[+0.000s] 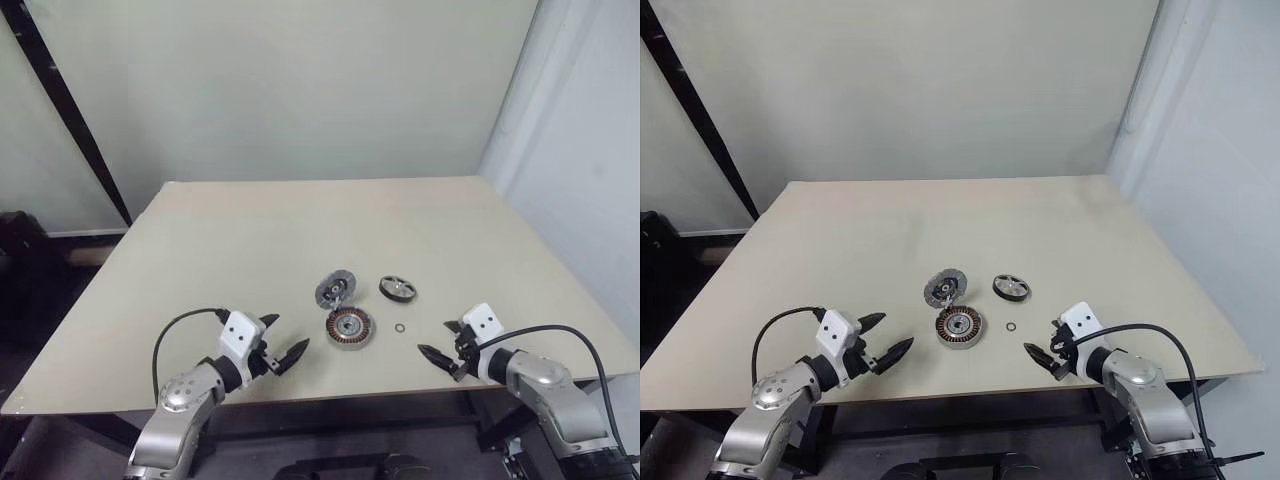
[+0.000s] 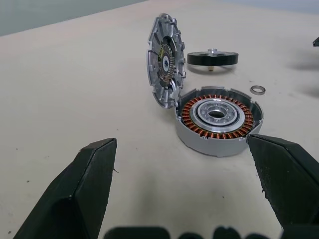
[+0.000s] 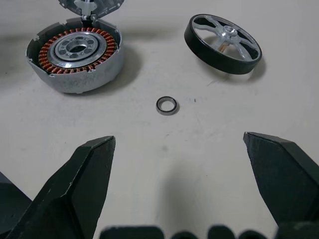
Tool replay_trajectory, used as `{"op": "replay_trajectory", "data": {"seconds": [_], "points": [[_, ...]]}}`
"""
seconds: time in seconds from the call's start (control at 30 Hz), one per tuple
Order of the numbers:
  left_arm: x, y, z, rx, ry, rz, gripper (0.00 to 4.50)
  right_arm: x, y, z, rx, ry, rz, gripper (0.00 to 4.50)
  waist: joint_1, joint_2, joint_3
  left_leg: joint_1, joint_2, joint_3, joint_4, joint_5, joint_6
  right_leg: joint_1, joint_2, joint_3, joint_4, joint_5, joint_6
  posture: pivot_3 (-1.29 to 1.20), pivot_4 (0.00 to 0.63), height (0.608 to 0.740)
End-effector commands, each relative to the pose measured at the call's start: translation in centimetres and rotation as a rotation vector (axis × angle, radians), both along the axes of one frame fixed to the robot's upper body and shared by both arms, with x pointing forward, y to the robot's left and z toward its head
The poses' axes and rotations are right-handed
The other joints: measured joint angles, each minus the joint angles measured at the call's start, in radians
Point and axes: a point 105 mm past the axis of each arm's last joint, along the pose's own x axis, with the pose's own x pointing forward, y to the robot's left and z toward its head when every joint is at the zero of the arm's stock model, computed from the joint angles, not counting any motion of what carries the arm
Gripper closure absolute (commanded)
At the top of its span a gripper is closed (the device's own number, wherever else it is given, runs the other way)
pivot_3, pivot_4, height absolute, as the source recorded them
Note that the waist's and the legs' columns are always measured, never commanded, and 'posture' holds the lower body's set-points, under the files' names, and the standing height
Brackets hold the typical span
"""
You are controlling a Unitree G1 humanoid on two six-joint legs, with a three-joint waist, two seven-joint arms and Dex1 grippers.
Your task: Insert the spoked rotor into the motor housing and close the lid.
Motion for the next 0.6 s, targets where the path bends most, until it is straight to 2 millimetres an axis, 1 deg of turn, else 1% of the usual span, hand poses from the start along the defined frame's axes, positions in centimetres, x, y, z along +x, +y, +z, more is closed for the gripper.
{"op": "replay_trajectory", "data": {"seconds": [0.03, 0.13, 0.37, 0.5, 0.6], "points": [[0.6, -0.1, 1.8, -0.003, -0.069, -0.011, 0.03, 0.5, 0.4, 1.6, 0.012, -0.065, 0.007, 0.0, 0.0, 0.0, 0.0, 0.0, 0.0, 0.0, 0.0, 0.0, 0.0, 0.0, 0.0, 0.0, 0.0, 0.0, 0.0, 0.0, 0.0, 0.74], [0.7, -0.2, 1.9, -0.005, -0.072, -0.011, 0.03, 0.6, 0.6, 1.6, 0.017, -0.072, 0.007, 0.0, 0.0, 0.0, 0.0, 0.0, 0.0, 0.0, 0.0, 0.0, 0.0, 0.0, 0.0, 0.0, 0.0, 0.0, 0.0, 0.0, 0.0, 0.74], [0.9, -0.9, 1.9, -0.018, -0.068, -0.033, 0.03, 1.7, 0.8, 3.0, 0.061, -0.142, -0.062, 0.0, 0.0, 0.0, 0.0, 0.0, 0.0, 0.0, 0.0, 0.0, 0.0, 0.0, 0.0, 0.0, 0.0, 0.0, 0.0, 0.0, 0.0, 0.74], [1.1, -1.2, 1.9, -0.017, -0.071, -0.041, 0.03, 2.3, 0.8, 2.9, 0.081, -0.135, -0.118, 0.0, 0.0, 0.0, 0.0, 0.0, 0.0, 0.0, 0.0, 0.0, 0.0, 0.0, 0.0, 0.0, 0.0, 0.0, 0.0, 0.0, 0.0, 0.74], [1.1, -1.4, 1.8, -0.016, -0.069, -0.05, 0.03, 2.5, 1.5, 2.6, 0.077, -0.128, -0.126, 0.0, 0.0, 0.0, 0.0, 0.0, 0.0, 0.0, 0.0, 0.0, 0.0, 0.0, 0.0, 0.0, 0.0, 0.0, 0.0, 0.0, 0.0, 0.74]]}}
